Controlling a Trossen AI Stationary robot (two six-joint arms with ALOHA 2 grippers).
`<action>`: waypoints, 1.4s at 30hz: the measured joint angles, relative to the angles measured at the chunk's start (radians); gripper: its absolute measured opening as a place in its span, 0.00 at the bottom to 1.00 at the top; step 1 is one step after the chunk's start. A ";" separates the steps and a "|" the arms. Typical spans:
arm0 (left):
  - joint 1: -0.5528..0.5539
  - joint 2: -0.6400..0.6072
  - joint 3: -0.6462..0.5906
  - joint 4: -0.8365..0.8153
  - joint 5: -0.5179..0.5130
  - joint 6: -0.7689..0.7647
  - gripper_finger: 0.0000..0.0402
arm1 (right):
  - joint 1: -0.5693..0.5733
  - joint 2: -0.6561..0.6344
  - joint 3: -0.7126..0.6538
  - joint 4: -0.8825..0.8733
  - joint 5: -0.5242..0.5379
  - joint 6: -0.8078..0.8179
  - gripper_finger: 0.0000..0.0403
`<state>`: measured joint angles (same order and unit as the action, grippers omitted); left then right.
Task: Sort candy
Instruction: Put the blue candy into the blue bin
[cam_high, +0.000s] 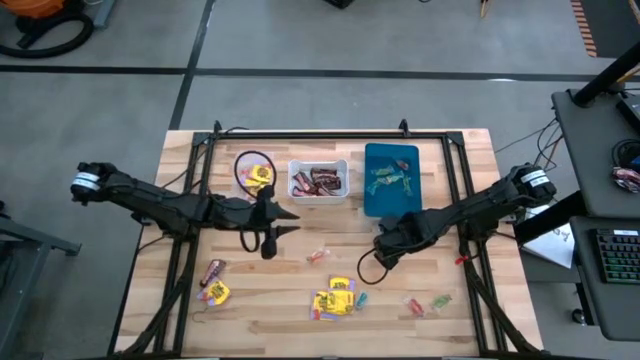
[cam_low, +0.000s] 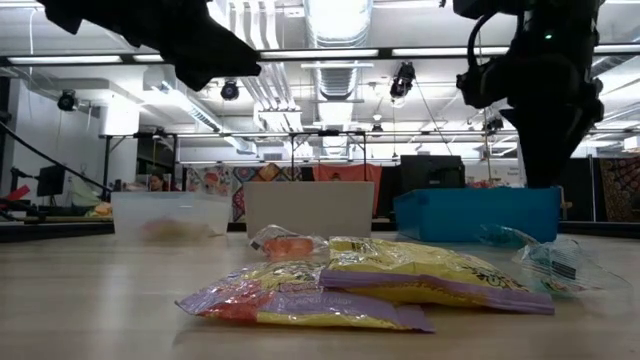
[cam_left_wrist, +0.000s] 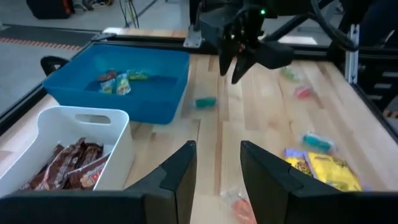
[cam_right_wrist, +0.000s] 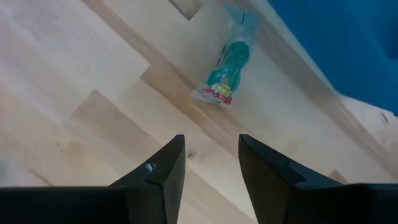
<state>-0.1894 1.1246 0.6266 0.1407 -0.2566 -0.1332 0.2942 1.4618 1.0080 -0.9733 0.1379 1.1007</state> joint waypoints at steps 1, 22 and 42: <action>0.000 -0.001 -0.002 0.002 0.000 0.000 0.27 | 0.000 0.004 0.000 0.011 0.009 -0.002 0.37; 0.000 0.016 -0.001 0.002 -0.050 -0.003 0.27 | -0.046 0.216 0.000 0.098 0.076 -0.050 0.39; 0.000 0.019 -0.001 0.006 -0.051 -0.020 0.27 | -0.046 0.200 -0.001 0.113 0.046 -0.110 0.03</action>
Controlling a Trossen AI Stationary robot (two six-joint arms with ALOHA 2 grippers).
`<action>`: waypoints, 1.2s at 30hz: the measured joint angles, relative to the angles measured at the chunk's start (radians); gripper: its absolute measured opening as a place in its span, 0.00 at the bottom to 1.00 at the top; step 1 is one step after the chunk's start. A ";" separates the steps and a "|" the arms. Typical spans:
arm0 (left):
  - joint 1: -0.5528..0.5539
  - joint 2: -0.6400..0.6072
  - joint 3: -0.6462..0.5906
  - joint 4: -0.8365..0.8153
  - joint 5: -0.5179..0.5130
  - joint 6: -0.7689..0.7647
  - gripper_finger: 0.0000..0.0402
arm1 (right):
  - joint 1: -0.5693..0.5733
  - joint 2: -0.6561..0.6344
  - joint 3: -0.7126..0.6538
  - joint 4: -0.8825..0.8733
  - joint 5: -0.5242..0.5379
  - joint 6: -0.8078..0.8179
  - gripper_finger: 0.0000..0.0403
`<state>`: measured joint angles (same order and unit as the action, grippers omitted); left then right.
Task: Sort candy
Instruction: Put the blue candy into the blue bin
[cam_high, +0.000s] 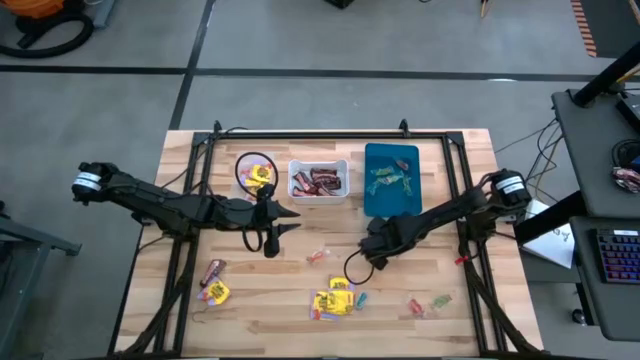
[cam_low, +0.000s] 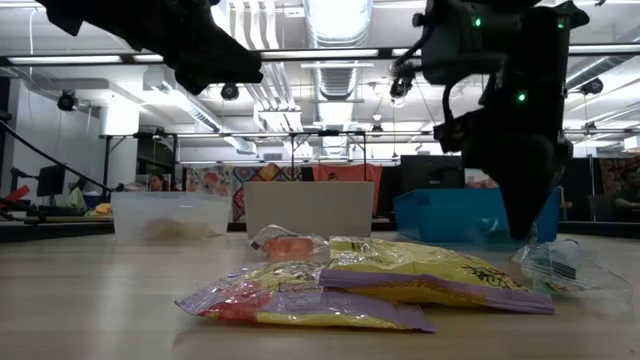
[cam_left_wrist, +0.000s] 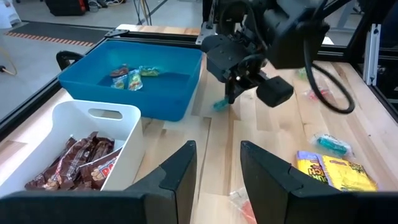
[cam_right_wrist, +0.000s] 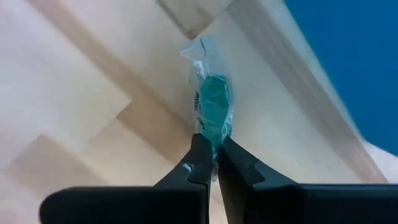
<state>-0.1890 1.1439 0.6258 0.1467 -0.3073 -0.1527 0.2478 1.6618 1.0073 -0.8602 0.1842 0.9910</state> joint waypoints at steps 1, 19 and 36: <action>0.000 0.000 0.000 0.000 0.000 -0.005 0.27 | 0.000 -0.011 0.000 0.000 -0.014 -0.008 0.03; 0.000 0.008 0.000 -0.006 0.001 -0.058 0.27 | -0.032 -0.153 0.218 0.038 -0.016 -0.356 0.03; -0.022 0.120 0.001 0.000 0.003 -0.154 0.27 | -0.292 -0.154 0.275 -0.053 0.037 -0.705 0.03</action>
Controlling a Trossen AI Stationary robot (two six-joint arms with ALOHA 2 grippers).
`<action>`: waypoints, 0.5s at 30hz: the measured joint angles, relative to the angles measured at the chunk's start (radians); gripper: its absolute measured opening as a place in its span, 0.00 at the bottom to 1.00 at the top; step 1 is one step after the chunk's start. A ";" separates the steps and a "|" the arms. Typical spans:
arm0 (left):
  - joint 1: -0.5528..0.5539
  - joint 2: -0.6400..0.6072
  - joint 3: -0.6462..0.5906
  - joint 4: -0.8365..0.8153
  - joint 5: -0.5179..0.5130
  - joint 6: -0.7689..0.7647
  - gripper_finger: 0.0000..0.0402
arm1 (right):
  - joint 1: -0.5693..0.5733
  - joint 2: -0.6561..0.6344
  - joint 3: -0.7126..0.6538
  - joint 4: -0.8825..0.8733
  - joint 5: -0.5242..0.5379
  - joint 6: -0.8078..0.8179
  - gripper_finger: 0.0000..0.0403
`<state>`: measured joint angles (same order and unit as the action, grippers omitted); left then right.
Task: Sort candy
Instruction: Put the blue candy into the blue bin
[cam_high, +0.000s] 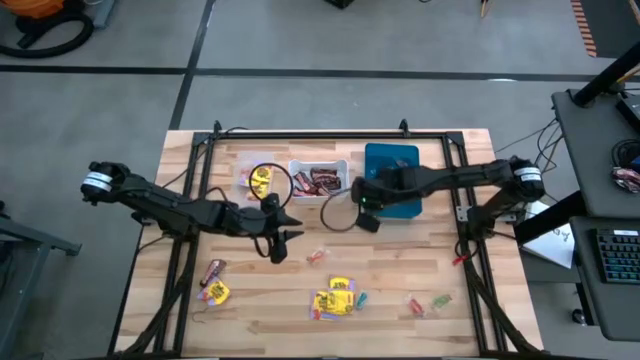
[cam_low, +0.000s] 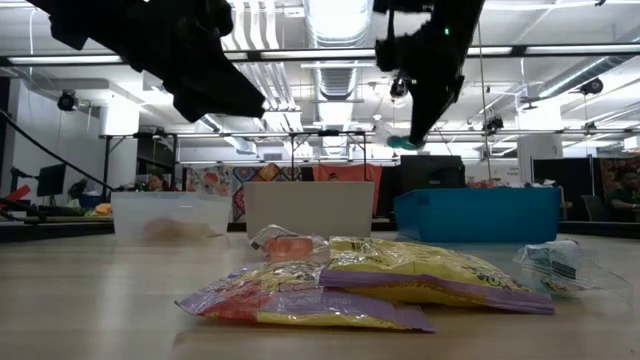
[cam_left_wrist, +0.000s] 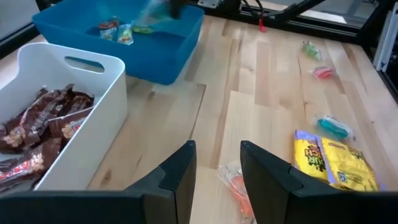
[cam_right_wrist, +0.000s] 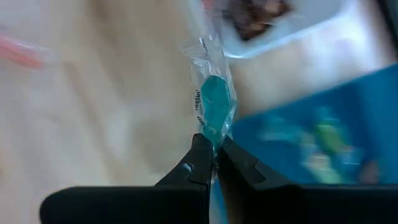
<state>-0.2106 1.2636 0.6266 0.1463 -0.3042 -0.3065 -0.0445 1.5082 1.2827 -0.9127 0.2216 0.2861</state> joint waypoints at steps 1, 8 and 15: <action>-0.003 0.000 0.000 0.001 0.000 0.000 0.27 | -0.021 0.000 0.000 -0.019 0.023 -0.043 0.03; -0.012 0.000 0.001 0.000 0.000 0.000 0.27 | -0.177 0.000 -0.041 -0.097 0.077 -0.401 0.03; -0.012 0.000 0.001 0.000 0.000 0.001 0.27 | -0.346 0.003 -0.111 -0.033 0.077 -0.560 0.03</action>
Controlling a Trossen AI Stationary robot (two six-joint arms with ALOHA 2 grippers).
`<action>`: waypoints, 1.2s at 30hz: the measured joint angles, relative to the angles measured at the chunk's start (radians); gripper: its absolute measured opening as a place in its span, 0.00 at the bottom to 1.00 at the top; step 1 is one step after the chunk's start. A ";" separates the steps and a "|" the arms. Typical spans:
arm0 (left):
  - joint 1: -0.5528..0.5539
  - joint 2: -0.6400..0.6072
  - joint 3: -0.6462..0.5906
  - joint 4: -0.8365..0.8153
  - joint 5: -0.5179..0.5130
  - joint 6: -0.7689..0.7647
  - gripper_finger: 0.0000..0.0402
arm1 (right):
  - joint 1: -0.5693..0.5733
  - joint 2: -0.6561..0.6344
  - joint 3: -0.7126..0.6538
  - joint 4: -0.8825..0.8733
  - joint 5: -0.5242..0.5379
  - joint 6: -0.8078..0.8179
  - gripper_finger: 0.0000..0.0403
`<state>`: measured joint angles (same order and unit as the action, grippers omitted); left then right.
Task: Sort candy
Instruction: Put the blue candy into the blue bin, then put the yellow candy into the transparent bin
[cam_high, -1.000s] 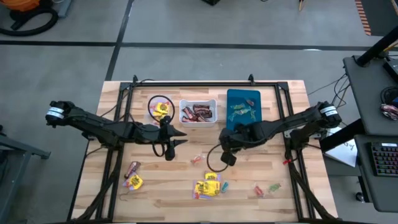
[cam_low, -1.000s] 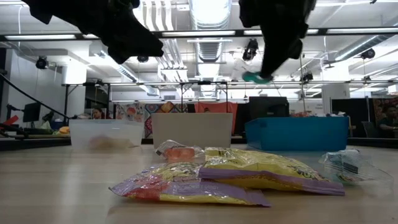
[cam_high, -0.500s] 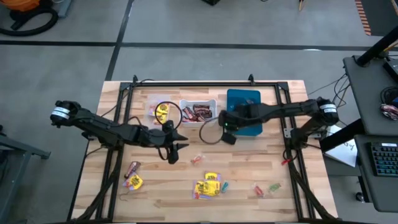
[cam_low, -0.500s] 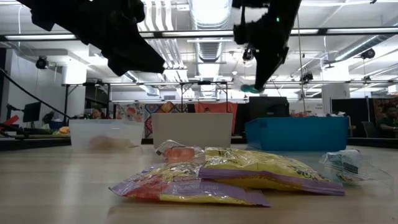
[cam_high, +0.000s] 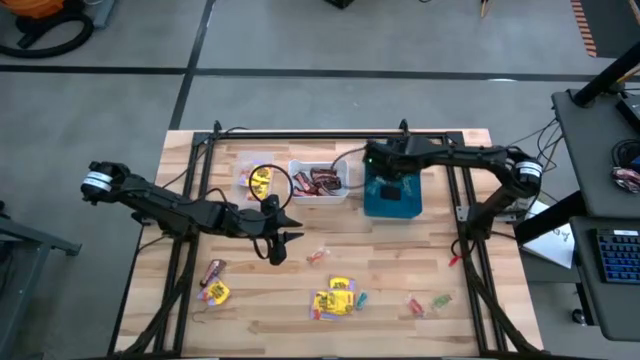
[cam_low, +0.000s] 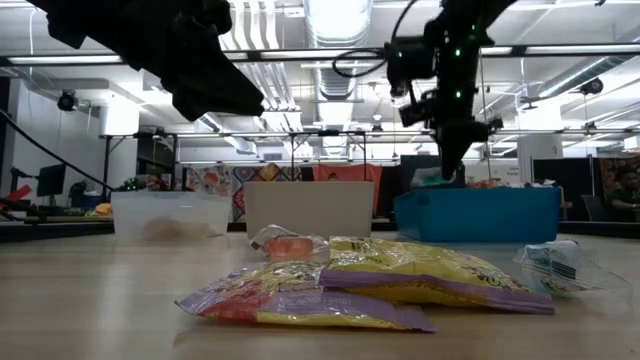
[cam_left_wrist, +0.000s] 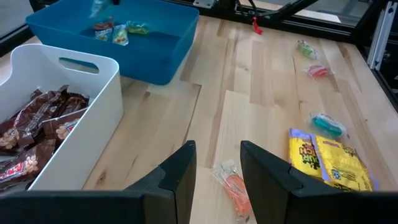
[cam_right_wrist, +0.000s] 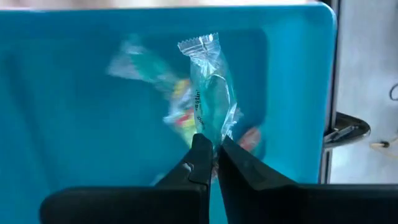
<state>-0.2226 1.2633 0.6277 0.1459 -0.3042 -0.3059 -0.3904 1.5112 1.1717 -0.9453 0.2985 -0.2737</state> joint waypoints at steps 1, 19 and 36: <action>0.000 0.000 0.000 0.000 0.000 0.000 0.27 | -0.023 0.000 -0.012 0.027 -0.001 -0.013 0.03; -0.009 0.002 0.000 0.012 0.000 -0.002 0.27 | -0.147 0.001 -0.115 0.249 -0.037 -0.034 0.06; -0.090 0.043 0.000 0.137 -0.001 -0.018 0.27 | -0.130 -0.018 -0.067 0.197 -0.043 0.120 0.38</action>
<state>-0.3127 1.3061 0.6281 0.2829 -0.3050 -0.3241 -0.5200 1.4932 1.1044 -0.7485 0.2552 -0.1542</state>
